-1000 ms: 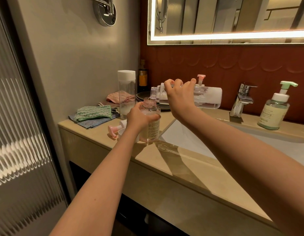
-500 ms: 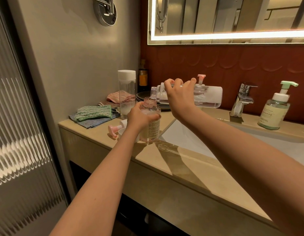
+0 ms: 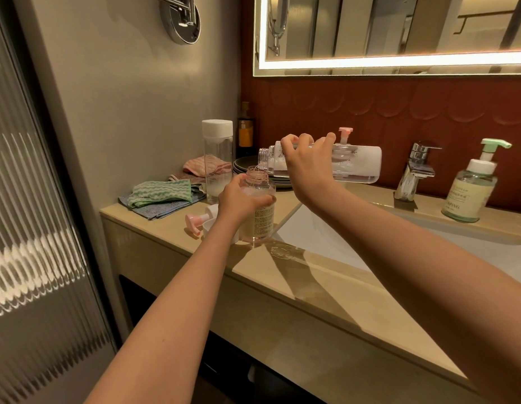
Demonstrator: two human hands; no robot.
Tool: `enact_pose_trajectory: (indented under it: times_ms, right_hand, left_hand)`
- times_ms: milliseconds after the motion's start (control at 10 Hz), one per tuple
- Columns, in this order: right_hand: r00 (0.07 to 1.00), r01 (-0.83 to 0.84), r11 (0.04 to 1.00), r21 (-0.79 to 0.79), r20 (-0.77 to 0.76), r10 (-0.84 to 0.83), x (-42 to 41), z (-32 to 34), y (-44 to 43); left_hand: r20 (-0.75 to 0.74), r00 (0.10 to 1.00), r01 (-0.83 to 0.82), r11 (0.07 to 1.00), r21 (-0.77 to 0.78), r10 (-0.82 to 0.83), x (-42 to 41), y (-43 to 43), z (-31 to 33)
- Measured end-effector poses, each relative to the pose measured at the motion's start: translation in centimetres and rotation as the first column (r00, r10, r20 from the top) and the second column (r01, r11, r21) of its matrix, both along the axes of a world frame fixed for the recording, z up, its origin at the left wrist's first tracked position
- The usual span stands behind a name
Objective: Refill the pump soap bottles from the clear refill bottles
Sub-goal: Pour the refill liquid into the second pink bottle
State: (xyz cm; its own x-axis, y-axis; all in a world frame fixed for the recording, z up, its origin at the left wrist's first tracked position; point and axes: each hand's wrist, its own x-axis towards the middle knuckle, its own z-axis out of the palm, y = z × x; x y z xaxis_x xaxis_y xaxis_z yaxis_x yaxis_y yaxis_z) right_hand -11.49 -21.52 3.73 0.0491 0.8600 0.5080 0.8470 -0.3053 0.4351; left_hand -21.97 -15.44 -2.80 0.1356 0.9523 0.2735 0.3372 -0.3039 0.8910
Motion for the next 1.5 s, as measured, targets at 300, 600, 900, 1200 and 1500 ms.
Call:
enact_pose_trajectory:
  times_ms: [300, 600, 900, 1200, 1500]
  right_hand:
    - [1.000, 0.008, 1.000, -0.001, 0.009, -0.008, -0.06, 0.06, -0.01]
    - [1.000, -0.002, 1.000, -0.005, 0.012, 0.002, -0.08, 0.07, -0.21]
    - [1.000, 0.000, 1.000, 0.004, 0.011, 0.000, 0.01, 0.01, -0.03]
    - [1.000, 0.012, 1.000, 0.001, 0.022, -0.012, -0.15, 0.10, -0.21]
    - [0.999, 0.012, 1.000, 0.001, 0.030, -0.012, -0.27, 0.11, -0.26]
  left_hand:
    - [-0.010, 1.000, -0.006, 1.000, -0.001, 0.006, 0.09, 0.21, -0.04]
    - [-0.019, 1.000, -0.011, 1.000, 0.003, 0.011, 0.07, 0.34, -0.17]
    - [-0.026, 1.000, -0.015, 1.000, 0.004, 0.015, 0.04, 0.40, -0.17]
    - [-0.034, 0.999, -0.016, 1.000, 0.008, 0.017, 0.04, 0.49, -0.24]
    - [-0.032, 0.999, -0.018, 1.000, 0.015, 0.018, 0.05, 0.61, -0.32]
